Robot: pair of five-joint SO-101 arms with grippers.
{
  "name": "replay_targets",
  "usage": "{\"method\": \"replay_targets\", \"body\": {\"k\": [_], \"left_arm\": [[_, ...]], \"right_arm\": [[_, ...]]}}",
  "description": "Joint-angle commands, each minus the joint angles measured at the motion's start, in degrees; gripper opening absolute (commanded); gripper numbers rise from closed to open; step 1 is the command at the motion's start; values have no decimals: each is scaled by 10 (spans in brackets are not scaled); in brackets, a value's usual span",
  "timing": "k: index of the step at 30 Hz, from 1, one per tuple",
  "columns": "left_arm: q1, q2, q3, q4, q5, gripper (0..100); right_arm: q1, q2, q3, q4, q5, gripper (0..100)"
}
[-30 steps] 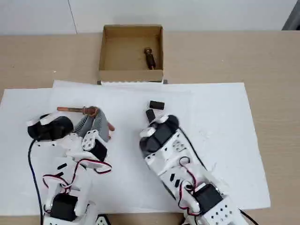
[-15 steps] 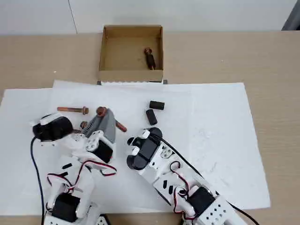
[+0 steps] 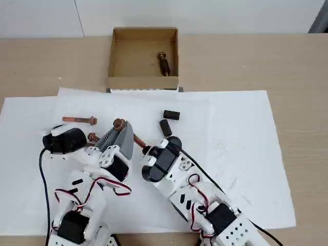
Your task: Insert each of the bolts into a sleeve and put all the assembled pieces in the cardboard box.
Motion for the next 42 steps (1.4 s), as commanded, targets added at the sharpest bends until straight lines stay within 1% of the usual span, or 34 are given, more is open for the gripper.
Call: {"method": "replay_targets", "body": {"k": [1,4,8,11,18,21,25,32,34,37,39,42], "left_arm": [[4,-10,-7,-16,1,6],[5,-10,-7,-16,1,6],[31,-9,-6,-16,1,6],[37,-8,-4,-16,-1,6],[48,-7,9,-15,-41,6],[81,-7,19,17,-62,6],[114,-7,26,72,-74,6],[112,-7,26,124,-84,10],[112,-7,26,132,-103,53],[112,-7,25,135,-112,175],[112,-7,25,135,-122,230],[111,-7,23,135,-127,239]], "right_arm": [[7,-6,-6,-15,28,3],[5,-6,-9,-23,34,3],[4,-6,-9,-44,35,3],[4,-6,-9,-44,36,3],[4,-6,-11,-44,36,3],[4,-6,-21,-44,37,3],[4,-6,-28,-44,64,3],[5,-7,-26,-65,69,3],[5,-7,-24,-63,69,3],[5,-7,-24,-61,67,3],[5,-7,-24,-60,67,3],[6,-7,-23,-59,67,3]]}}
